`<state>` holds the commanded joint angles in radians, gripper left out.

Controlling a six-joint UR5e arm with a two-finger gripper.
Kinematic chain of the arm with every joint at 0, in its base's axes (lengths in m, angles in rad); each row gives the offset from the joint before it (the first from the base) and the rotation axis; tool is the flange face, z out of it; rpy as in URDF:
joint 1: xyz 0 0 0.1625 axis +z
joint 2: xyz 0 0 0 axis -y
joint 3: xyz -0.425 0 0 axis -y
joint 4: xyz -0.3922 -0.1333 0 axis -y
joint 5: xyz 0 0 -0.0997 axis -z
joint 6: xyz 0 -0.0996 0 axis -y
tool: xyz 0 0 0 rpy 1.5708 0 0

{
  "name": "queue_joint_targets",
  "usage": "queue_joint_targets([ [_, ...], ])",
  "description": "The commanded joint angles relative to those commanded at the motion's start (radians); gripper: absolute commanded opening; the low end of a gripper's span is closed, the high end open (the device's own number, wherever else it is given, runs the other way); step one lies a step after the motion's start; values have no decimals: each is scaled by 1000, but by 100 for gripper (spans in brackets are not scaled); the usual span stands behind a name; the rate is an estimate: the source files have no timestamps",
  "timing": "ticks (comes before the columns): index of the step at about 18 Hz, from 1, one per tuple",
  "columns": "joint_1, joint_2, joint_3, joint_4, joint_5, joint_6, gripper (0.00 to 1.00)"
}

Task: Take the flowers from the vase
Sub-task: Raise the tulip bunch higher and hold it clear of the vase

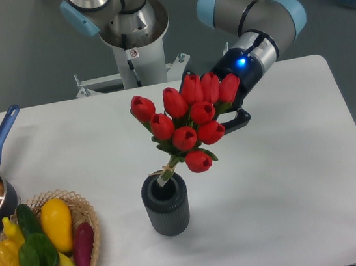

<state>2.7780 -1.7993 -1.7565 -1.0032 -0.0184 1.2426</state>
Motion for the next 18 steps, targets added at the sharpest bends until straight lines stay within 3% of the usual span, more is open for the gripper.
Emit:
queue_joint_targets([
  [9, 14, -8, 25, 0, -9, -5, 38],
  [13, 15, -14, 25, -2, -8, -5, 26],
  [18, 23, -25, 23, 3, -5, 5, 26],
])
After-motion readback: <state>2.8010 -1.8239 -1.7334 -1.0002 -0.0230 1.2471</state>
